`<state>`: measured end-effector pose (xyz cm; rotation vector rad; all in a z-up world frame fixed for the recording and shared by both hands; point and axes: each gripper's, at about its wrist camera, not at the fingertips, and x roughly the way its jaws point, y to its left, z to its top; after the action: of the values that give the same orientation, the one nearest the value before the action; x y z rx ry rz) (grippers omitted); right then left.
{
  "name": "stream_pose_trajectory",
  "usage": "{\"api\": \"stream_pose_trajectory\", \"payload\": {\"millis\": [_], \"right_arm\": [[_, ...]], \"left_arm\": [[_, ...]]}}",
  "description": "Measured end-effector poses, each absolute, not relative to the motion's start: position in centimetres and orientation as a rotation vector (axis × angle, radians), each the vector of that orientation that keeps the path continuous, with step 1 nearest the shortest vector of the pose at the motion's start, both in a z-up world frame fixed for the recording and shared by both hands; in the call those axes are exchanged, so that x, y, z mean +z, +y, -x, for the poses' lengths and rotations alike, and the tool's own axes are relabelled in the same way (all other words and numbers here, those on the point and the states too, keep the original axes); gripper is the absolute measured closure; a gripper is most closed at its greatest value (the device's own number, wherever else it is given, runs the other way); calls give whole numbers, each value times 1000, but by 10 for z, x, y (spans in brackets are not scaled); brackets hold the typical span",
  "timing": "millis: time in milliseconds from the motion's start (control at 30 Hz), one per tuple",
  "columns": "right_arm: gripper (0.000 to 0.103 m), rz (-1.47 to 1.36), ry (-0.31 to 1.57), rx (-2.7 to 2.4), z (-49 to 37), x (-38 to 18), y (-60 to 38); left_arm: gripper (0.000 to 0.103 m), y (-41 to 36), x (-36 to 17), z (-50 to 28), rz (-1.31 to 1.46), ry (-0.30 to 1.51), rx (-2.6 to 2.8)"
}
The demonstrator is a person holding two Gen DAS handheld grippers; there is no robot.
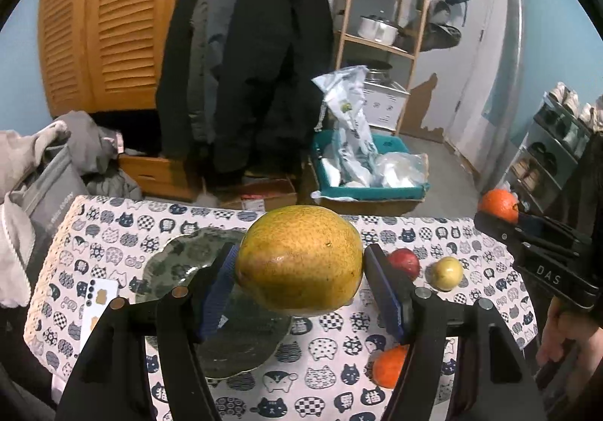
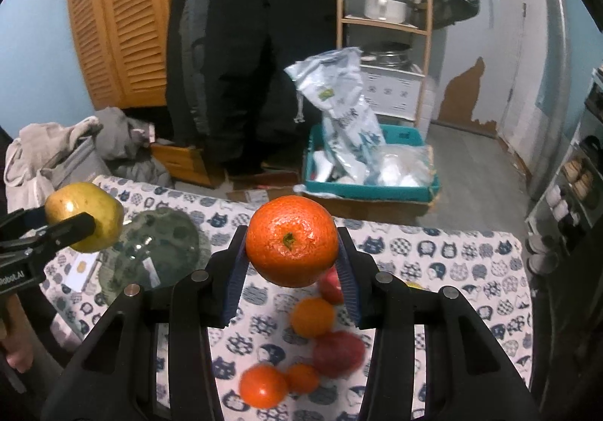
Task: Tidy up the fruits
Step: 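Carry yellow-green fruit with left tool while right tool carries orange to green bowl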
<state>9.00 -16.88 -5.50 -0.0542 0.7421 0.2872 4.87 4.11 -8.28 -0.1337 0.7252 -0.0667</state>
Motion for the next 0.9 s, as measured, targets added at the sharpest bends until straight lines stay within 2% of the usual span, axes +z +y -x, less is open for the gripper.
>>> {"api": "stream_pose_trajectory", "payload": {"millis": [500,900], "right_arm": [[59,86,785,417,-117,-69,-78],[59,110,905,515,-142,-110,-3]], "left_arm": [[34,107,-101,-48,193,758,51],[34,153,-154,-67,240,876,136]]}}
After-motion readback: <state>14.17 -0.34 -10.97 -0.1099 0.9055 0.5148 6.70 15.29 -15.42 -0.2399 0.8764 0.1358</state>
